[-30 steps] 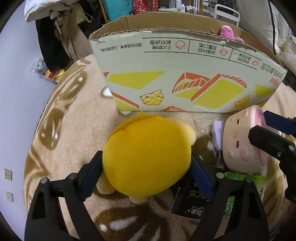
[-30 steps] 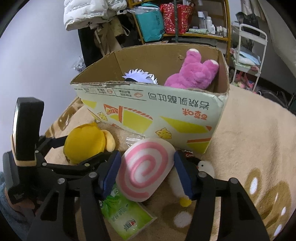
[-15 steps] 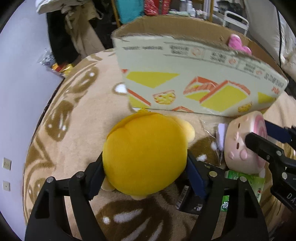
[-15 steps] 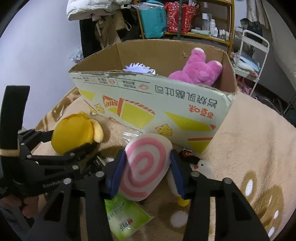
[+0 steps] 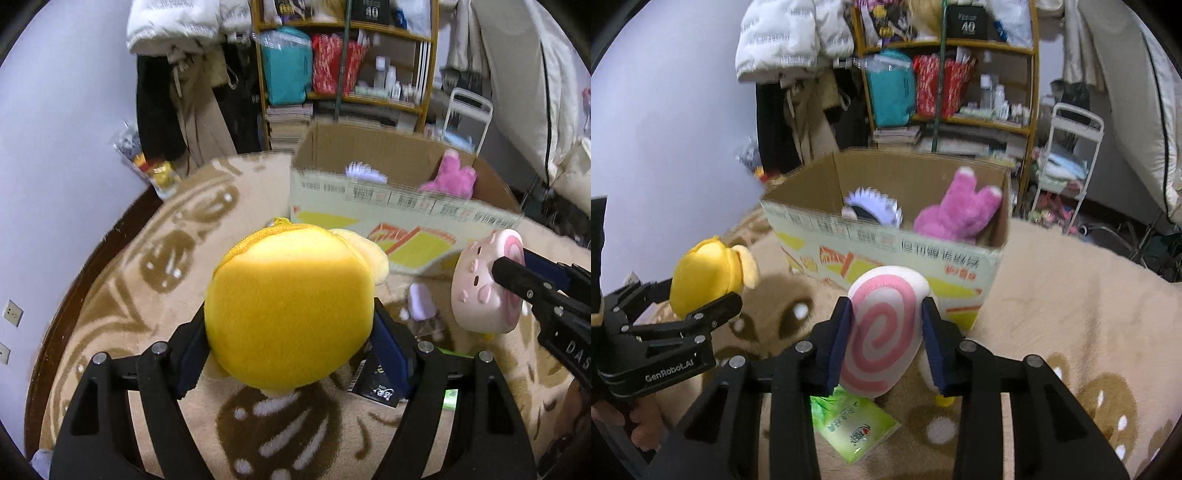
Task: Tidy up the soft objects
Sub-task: 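Lift the yellow plush with the left tool while the right tool carries the swirl cushion over the box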
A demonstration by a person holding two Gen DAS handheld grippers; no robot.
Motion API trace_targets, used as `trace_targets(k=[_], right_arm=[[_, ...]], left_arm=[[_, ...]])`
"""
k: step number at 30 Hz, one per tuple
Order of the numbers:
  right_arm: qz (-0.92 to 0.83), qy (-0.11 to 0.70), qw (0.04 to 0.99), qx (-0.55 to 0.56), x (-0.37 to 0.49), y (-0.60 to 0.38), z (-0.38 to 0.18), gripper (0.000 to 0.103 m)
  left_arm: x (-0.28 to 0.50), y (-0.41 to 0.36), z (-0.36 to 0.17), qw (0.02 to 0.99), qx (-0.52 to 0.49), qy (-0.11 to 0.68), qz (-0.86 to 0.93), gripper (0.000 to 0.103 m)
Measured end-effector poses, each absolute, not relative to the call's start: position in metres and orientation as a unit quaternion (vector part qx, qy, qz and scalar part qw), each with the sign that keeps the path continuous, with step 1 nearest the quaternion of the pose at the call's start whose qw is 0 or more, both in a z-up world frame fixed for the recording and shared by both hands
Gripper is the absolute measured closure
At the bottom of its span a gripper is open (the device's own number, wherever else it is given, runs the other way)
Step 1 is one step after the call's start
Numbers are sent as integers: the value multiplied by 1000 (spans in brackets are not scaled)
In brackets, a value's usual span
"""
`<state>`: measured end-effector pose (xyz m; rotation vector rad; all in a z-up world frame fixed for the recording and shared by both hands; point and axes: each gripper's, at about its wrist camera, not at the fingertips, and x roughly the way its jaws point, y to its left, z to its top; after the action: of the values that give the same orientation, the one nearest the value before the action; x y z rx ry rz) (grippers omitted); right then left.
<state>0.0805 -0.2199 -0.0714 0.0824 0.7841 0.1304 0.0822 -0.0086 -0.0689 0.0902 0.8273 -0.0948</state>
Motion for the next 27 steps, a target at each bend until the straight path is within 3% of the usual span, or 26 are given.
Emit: trace_targets(k=[15, 27], right_arm=[[48, 264, 961, 64, 43, -240, 13, 64], [42, 235, 970, 51, 86, -258, 35, 64]], left_arm=[[42, -16, 6, 965, 81, 241, -64, 25], [88, -38, 39, 980, 103, 163, -54, 24]])
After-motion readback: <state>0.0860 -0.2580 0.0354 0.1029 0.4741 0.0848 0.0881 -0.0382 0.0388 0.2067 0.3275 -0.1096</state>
